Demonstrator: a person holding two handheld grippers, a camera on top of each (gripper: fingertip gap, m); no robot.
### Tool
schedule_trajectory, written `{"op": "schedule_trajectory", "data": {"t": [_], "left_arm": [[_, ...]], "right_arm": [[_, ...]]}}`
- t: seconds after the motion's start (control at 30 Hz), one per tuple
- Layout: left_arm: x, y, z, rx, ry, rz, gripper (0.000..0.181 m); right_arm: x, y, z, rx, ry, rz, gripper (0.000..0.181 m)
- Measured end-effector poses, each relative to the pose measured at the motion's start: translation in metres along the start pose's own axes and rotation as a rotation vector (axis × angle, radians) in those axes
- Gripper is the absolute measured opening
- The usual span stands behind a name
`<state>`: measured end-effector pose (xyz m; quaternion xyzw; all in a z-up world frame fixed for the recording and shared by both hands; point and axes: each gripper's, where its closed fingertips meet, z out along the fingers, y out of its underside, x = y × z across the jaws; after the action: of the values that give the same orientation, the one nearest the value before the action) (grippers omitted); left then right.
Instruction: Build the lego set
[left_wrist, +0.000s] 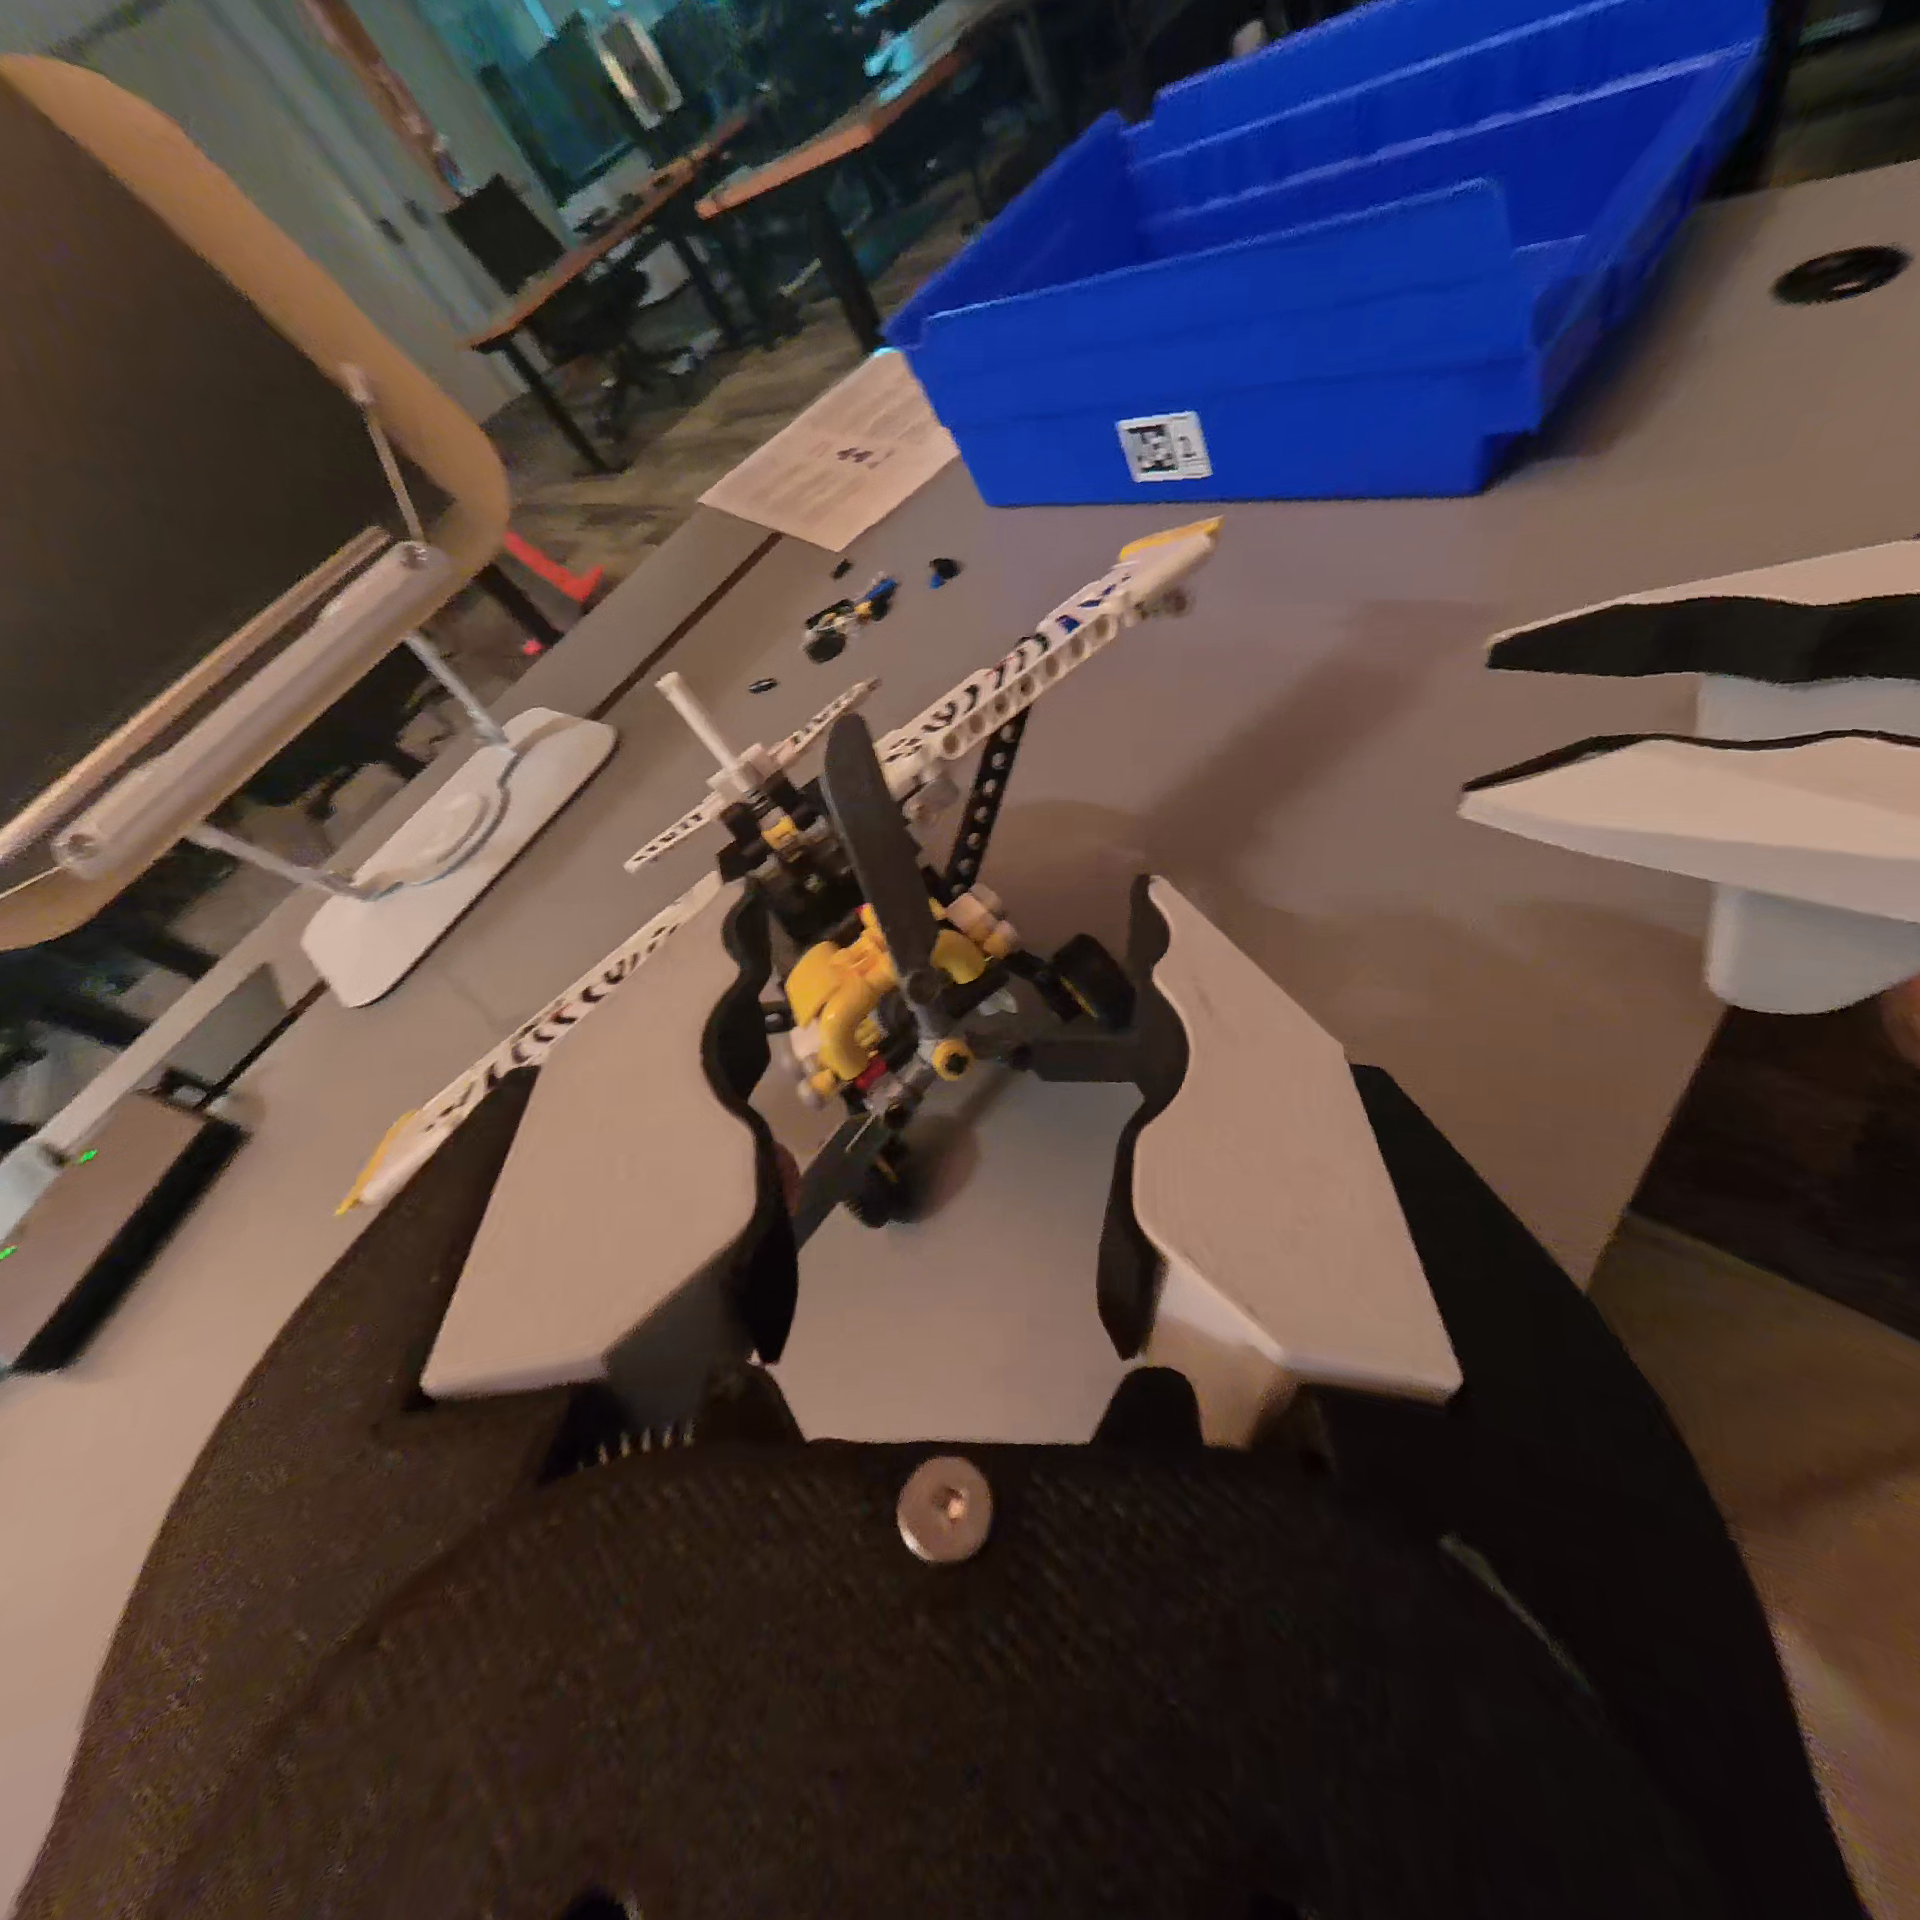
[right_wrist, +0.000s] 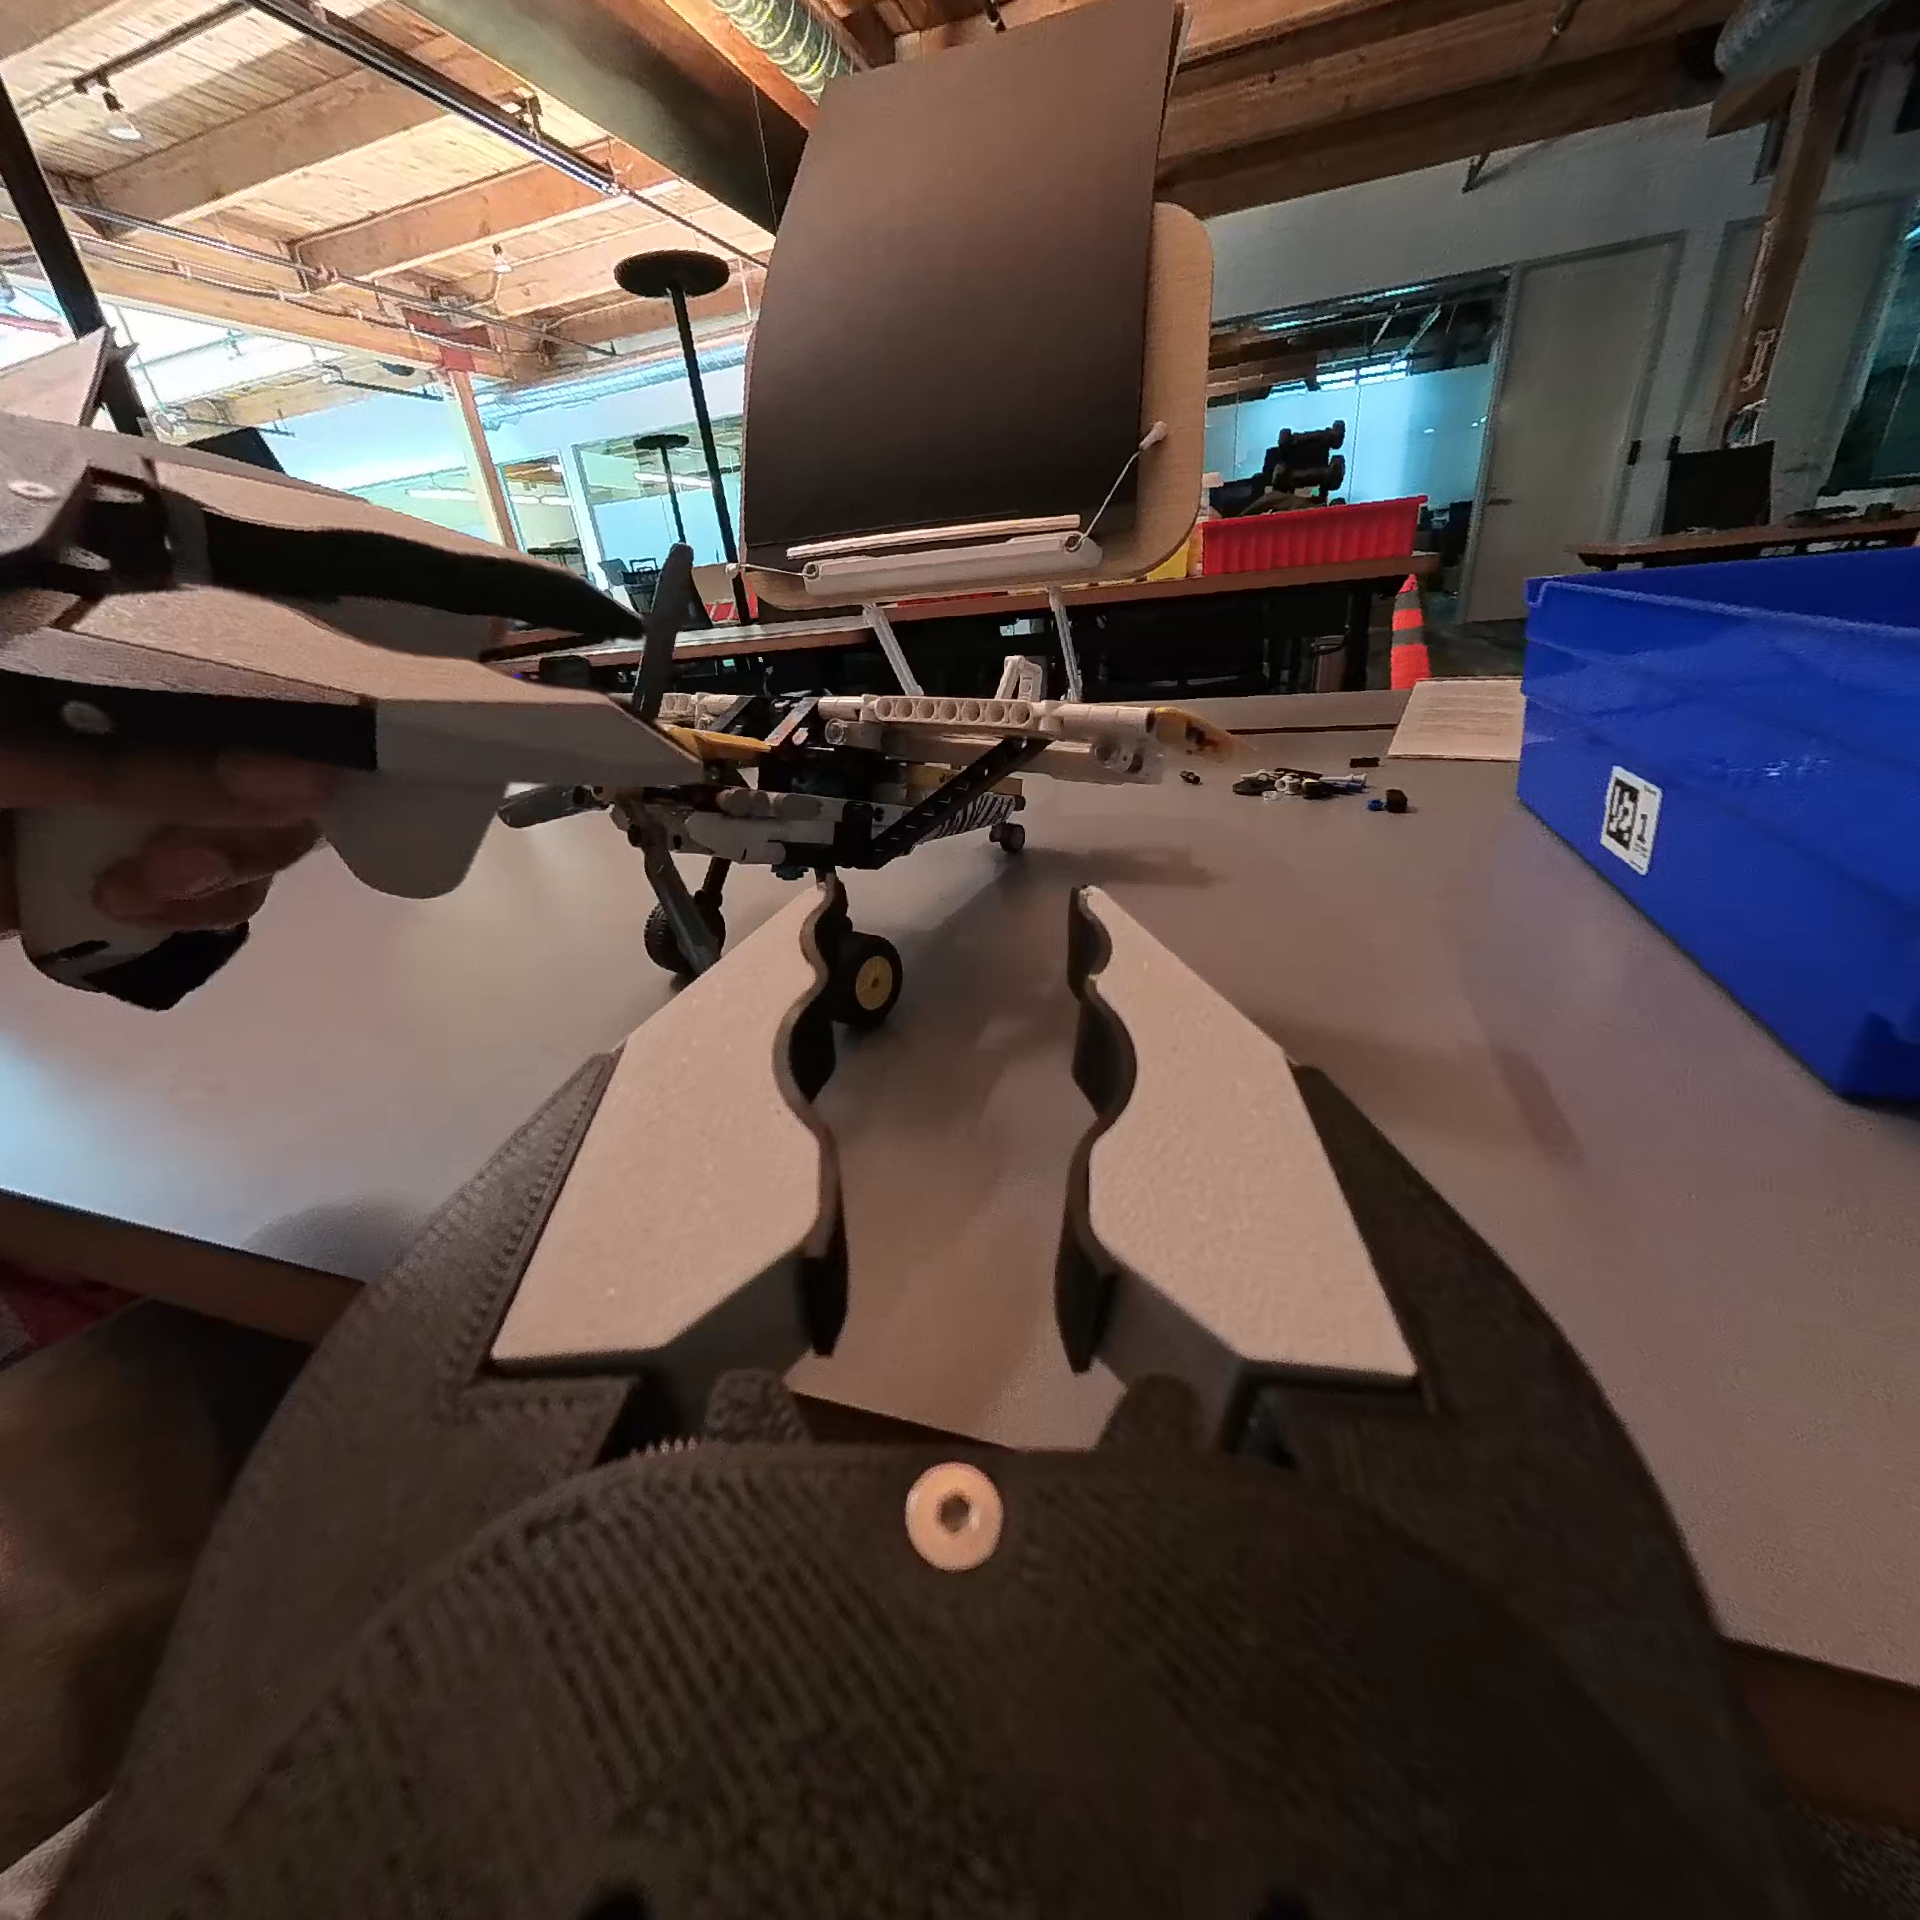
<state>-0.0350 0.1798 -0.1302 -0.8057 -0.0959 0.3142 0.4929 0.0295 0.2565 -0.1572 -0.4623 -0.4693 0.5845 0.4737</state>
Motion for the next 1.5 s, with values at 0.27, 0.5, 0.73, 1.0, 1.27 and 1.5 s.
{"op": "schedule_trajectory", "data": {"t": [0.27,0.5,0.73,1.0,1.27,1.5], "left_arm": [[-0.018,0.022,0.007,-0.103,-0.09,-0.055,0.083],[-0.015,0.03,0.014,-0.117,-0.067,-0.117,0.079],[-0.022,0.025,0.016,-0.095,-0.093,-0.144,0.077],[-0.022,0.026,0.015,-0.087,-0.069,-0.216,0.072],[-0.021,0.02,0.01,-0.056,-0.019,-0.299,0.069],[-0.018,0.016,0.008,-0.048,-0.001,-0.311,0.065]], "right_arm": [[-0.005,0.002,0.002,-0.007,-0.012,-0.003,0.041],[-0.004,0.002,0.001,-0.006,-0.014,0.01,0.041],[-0.006,0.004,0.002,-0.012,-0.02,0.012,0.041],[-0.006,0.006,0.003,-0.02,-0.025,0.033,0.041],[-0.008,0.01,0.004,-0.037,-0.033,0.036,0.042],[-0.008,0.016,0.006,-0.069,-0.038,0.042,0.045]]}}
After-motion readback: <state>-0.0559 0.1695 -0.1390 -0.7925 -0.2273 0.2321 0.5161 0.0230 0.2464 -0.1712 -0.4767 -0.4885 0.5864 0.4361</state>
